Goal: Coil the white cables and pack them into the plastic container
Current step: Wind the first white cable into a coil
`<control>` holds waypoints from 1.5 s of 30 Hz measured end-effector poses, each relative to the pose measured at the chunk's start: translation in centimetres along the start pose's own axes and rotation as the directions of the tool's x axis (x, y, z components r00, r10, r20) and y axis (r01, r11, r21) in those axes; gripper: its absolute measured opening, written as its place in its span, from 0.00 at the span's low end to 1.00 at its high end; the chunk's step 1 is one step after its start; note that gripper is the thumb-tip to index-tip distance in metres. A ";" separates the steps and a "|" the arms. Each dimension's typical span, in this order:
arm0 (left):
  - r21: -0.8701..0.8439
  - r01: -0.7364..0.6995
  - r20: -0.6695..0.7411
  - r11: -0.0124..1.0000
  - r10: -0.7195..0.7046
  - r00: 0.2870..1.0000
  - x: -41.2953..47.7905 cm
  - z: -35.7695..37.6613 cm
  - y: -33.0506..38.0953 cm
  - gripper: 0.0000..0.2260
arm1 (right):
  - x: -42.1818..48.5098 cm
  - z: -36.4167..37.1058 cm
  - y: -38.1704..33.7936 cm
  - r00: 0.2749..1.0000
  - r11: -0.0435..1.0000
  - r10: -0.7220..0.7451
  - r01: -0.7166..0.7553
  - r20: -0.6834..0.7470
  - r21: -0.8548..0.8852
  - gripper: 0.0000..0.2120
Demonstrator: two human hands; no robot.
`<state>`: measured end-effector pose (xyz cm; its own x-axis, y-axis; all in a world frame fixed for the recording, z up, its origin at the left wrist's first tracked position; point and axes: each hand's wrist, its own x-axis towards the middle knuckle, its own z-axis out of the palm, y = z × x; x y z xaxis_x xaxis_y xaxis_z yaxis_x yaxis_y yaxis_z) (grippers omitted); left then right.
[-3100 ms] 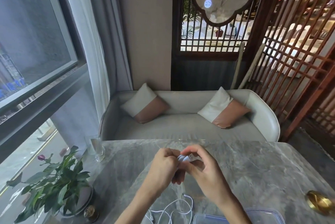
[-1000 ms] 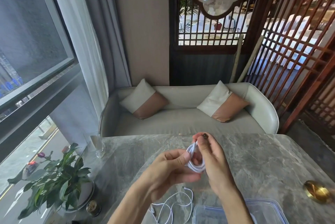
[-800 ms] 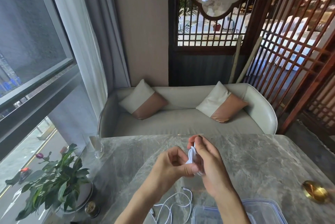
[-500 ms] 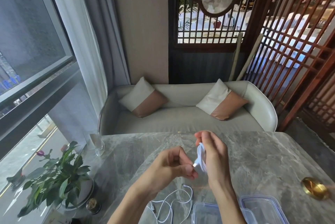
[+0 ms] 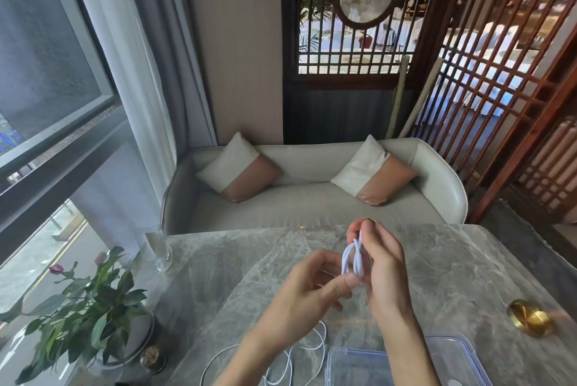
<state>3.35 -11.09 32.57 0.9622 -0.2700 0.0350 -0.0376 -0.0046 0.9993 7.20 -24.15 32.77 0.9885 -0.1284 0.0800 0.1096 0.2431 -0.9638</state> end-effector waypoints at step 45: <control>0.652 -0.228 -0.051 0.723 0.342 0.938 -2.7 0.9 -0.1 0.14 | -0.6 0.9 2.0 0.961 0.988 0.128 -0.103 -0.246 0.111 0.20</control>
<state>0.53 -11.20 32.40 0.9037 -0.2061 0.3754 -0.4227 -0.5697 0.7048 6.89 -22.71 31.06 0.9379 -0.3292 -0.1091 0.0180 0.3604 -0.9326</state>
